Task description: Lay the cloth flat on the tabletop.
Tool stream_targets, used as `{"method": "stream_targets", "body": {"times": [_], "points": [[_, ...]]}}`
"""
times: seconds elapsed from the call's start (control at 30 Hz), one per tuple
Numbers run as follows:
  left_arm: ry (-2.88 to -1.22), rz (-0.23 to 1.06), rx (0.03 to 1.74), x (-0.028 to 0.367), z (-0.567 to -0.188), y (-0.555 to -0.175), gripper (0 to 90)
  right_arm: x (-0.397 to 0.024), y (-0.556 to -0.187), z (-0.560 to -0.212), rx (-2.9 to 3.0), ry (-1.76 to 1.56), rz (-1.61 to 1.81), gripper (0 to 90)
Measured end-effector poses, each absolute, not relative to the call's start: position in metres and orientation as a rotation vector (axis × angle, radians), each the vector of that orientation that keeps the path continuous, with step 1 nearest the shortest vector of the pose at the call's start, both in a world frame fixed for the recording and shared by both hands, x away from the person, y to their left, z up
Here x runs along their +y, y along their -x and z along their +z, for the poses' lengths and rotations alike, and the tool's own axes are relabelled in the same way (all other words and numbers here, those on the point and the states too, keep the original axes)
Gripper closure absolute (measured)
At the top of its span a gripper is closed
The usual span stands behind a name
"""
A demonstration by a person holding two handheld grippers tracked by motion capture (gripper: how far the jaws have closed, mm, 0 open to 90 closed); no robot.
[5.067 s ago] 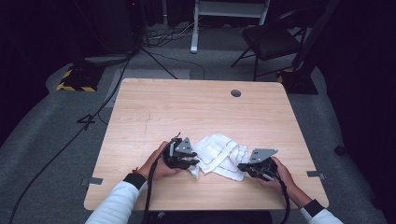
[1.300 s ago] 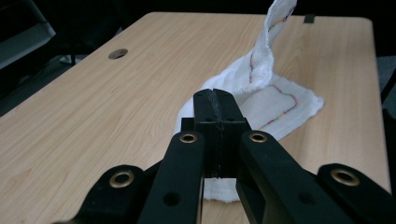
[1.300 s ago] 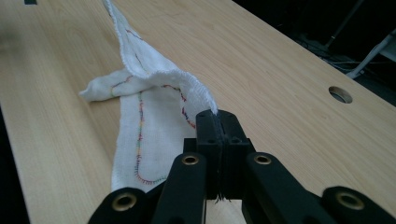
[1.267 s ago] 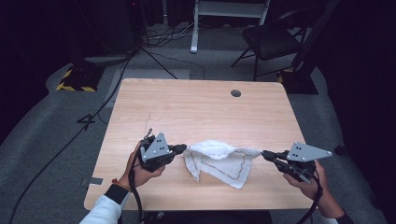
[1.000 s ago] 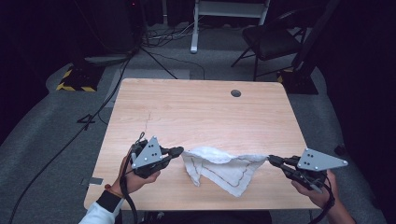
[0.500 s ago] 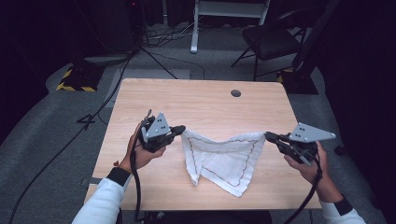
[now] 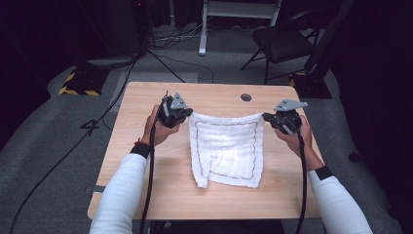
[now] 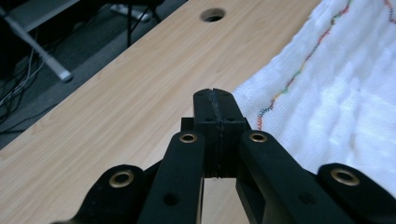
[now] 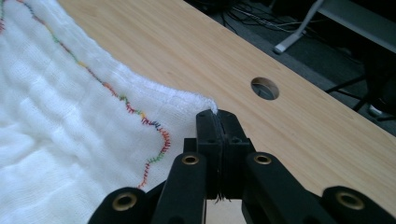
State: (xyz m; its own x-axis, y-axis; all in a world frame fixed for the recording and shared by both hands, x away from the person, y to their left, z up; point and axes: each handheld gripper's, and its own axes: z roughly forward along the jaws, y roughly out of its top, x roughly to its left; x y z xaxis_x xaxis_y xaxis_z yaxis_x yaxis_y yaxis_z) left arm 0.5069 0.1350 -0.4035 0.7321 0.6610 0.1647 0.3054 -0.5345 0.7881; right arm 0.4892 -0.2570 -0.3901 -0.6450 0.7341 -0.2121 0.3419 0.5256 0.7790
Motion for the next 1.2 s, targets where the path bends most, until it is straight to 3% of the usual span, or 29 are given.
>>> {"method": "stream_targets", "body": {"times": [0.13,0.23,0.3,0.4,0.63,0.9,1.1,1.2], "points": [[-2.142,0.575,0.821,0.135,-0.411,-0.529,89.5,-0.248,-0.514,-0.398,2.226,-0.884,0.921,88.8],[-2.13,0.621,0.888,0.133,-0.419,-0.537,86.6,-0.238,-0.531,-0.407,2.201,-0.902,0.854,82.4],[-2.117,0.637,0.929,0.132,-0.423,-0.539,72.5,-0.233,-0.537,-0.411,2.198,-0.926,0.844,74.7],[-2.137,0.627,0.97,0.129,-0.428,-0.538,55.2,-0.227,-0.538,-0.417,2.219,-0.926,0.809,70.3],[-2.234,0.47,0.867,0.123,-0.445,-0.515,33.2,-0.226,-0.514,-0.436,2.346,-0.885,0.874,61.5],[-2.304,0.37,0.793,0.119,-0.471,-0.473,28.6,-0.232,-0.473,-0.462,2.504,-0.79,0.897,48.3],[-2.279,0.316,0.764,0.125,-0.482,-0.451,19.7,-0.242,-0.446,-0.47,2.533,-0.78,0.925,40.0],[-2.299,0.332,0.759,0.126,-0.485,-0.44,19.5,-0.245,-0.436,-0.474,2.552,-0.781,0.929,37.4]]}}
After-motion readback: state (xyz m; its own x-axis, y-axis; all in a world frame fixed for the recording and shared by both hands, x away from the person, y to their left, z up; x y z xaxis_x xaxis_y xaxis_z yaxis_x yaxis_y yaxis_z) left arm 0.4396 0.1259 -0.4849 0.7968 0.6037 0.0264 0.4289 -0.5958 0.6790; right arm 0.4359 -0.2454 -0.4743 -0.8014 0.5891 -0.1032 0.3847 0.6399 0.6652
